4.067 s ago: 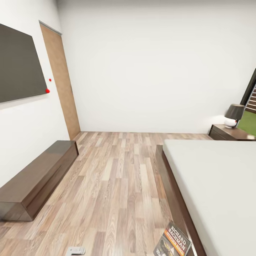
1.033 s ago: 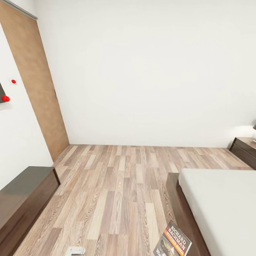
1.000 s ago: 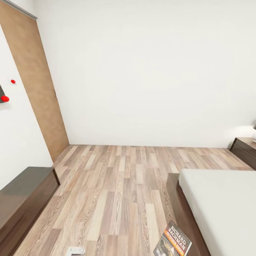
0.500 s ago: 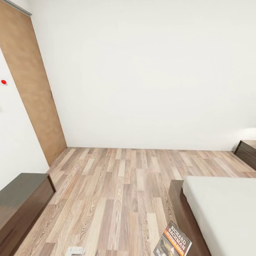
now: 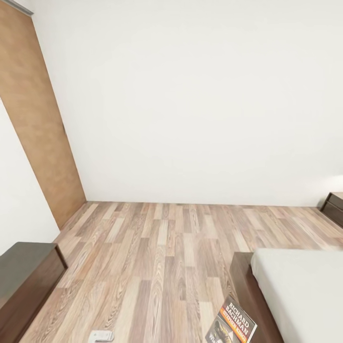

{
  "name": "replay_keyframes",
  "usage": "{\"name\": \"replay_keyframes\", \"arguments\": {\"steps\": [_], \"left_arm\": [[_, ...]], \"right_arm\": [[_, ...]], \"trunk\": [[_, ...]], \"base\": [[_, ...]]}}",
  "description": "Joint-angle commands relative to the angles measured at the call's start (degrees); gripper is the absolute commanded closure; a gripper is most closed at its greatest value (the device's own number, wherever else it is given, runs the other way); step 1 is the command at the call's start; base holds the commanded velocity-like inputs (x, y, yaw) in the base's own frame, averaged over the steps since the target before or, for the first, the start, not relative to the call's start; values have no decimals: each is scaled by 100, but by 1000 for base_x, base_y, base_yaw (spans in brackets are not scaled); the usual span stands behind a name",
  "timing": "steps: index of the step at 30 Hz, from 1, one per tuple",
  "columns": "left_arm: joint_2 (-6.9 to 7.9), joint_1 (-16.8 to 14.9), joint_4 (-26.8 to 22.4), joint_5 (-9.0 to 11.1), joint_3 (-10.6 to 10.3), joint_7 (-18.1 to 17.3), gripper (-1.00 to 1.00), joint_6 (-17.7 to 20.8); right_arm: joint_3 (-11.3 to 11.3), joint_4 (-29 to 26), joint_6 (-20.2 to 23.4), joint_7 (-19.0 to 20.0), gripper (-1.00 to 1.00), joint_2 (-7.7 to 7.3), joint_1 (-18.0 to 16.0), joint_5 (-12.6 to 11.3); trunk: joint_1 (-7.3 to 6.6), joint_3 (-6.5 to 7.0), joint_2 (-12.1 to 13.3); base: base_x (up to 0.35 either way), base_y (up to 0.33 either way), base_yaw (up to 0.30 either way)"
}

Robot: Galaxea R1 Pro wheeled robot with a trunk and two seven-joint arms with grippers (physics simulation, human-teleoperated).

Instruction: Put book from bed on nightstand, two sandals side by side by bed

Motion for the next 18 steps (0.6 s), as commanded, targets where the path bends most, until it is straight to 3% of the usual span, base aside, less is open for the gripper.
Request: {"name": "replay_keyframes", "arguments": {"steps": [1,18], "left_arm": [[1,-5,7,59,-48,-21,-100,-18],[3,-5,7,59,-48,-20,-100,-19]], "right_arm": [[17,-7,58,15,100,-2,-3,-71],[17,-7,58,15,100,-2,-2,-71]], "trunk": [[4,-7,-4],[4,-7,-4]], "base": [[330,0,0],[330,0,0]]}}
